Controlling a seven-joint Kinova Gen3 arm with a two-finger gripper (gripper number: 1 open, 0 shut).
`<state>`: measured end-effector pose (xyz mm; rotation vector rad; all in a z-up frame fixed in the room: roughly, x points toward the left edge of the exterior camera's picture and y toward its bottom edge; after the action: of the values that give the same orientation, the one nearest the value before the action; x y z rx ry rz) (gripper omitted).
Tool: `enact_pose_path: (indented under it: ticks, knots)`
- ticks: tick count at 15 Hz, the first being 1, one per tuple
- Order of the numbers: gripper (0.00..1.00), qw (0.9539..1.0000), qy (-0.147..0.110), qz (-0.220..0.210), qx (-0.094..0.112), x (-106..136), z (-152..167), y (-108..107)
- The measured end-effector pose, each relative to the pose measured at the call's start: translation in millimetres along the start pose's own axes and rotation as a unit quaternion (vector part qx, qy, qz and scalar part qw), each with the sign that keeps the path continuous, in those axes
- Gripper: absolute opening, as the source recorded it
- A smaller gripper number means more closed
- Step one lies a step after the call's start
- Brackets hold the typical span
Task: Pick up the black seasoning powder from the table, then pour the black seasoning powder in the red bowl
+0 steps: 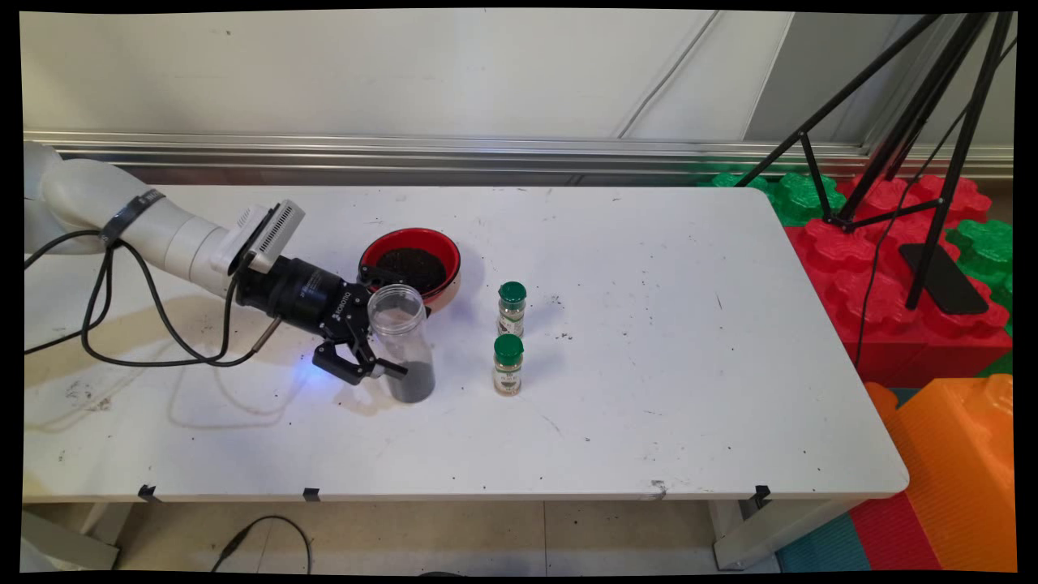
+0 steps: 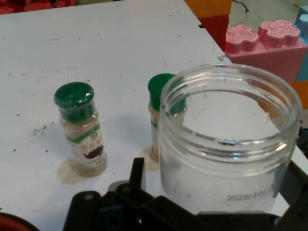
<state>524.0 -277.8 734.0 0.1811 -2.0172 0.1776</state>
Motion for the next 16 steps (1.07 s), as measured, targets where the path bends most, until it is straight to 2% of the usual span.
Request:
enact_pose_path:
  ticks: [3,4,10,16]
  knots:
    - [1.00,1.0000,0.002,0.001,0.000,-0.1,2.5,0.4]
    - [0.00,1.0000,0.002,0.001,0.000,0.0,3.2,0.4]
    - [0.00,1.0000,0.001,0.006,0.002,-1.1,5.2,-0.2]
    - [0.00,0.9999,0.007,0.005,0.015,6.1,1.3,-4.6]
